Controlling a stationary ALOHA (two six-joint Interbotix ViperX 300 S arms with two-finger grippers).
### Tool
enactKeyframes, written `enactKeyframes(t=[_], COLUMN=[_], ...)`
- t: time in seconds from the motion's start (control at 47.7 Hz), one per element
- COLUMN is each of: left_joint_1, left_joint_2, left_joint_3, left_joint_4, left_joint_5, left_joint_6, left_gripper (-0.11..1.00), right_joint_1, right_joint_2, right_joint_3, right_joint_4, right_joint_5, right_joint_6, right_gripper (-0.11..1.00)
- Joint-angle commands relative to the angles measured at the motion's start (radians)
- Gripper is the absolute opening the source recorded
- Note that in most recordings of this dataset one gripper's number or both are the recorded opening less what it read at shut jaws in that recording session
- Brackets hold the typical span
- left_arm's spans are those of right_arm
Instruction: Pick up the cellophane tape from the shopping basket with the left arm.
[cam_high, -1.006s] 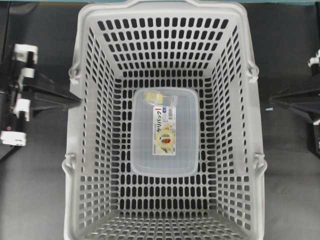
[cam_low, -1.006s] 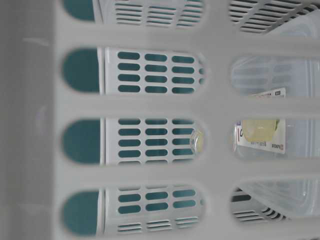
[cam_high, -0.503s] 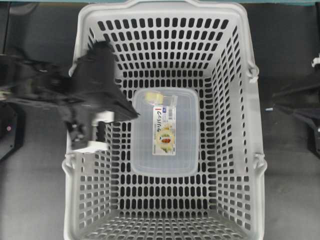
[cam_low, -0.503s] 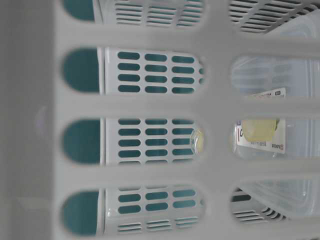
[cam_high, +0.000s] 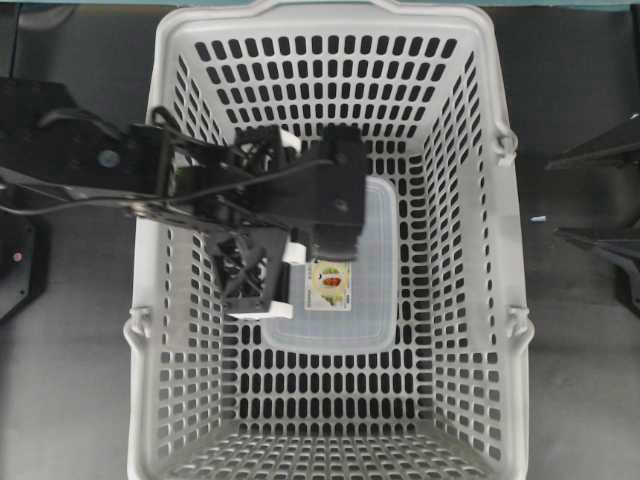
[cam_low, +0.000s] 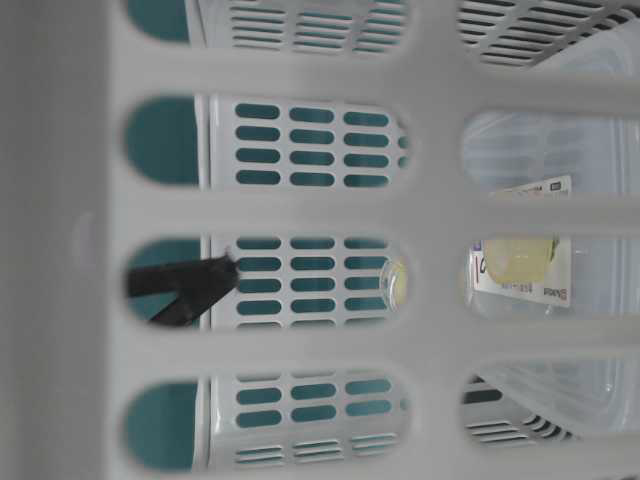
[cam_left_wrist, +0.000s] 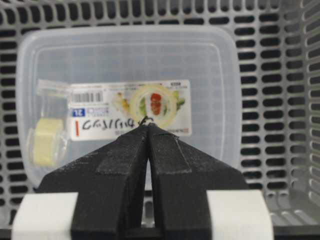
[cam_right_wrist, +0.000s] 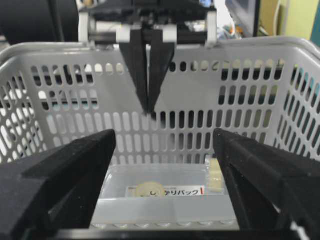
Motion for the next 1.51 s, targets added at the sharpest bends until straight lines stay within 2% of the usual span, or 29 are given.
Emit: enactKeyframes(t=[0.0, 0.084, 0.231, 0.294, 0.335, 0.692, 1.048, 1.488], left_joint_1=[0.0, 0.002, -0.002, -0.002, -0.003, -0.009, -0.017, -0.018], left_joint_2=[0.014, 0.044, 0.112, 0.149, 0.169, 0.278, 0.311, 0.318], left_joint_3=[-0.046, -0.077, -0.129, -0.143, -0.147, -0.133, -0.092, -0.077], left_joint_4=[0.003, 0.003, 0.003, 0.003, 0.005, 0.003, 0.003, 0.003], left_joint_5=[0.026, 0.06, 0.124, 0.141, 0.143, 0.127, 0.048, 0.046], left_joint_6=[-0.008, -0.009, -0.006, 0.0, -0.002, -0.002, -0.003, 0.002], left_gripper=[0.05, 0.26, 0.71, 0.85, 0.89, 0.89, 0.89, 0.86], right_joint_1=[-0.002, -0.003, -0.002, -0.003, -0.002, -0.002, -0.002, -0.002], right_joint_2=[0.002, 0.0, -0.002, -0.002, -0.002, -0.003, -0.026, -0.037], right_joint_3=[-0.02, -0.02, -0.018, -0.018, -0.018, -0.015, -0.002, 0.008], right_joint_4=[0.003, 0.003, 0.005, 0.005, 0.003, 0.003, 0.003, 0.003], right_joint_5=[-0.005, -0.005, -0.005, -0.003, -0.003, -0.003, -0.003, -0.003], right_joint_6=[0.003, 0.003, 0.003, 0.003, 0.003, 0.003, 0.003, 0.003], right_gripper=[0.76, 0.76, 0.76, 0.76, 0.75, 0.75, 0.75, 0.75])
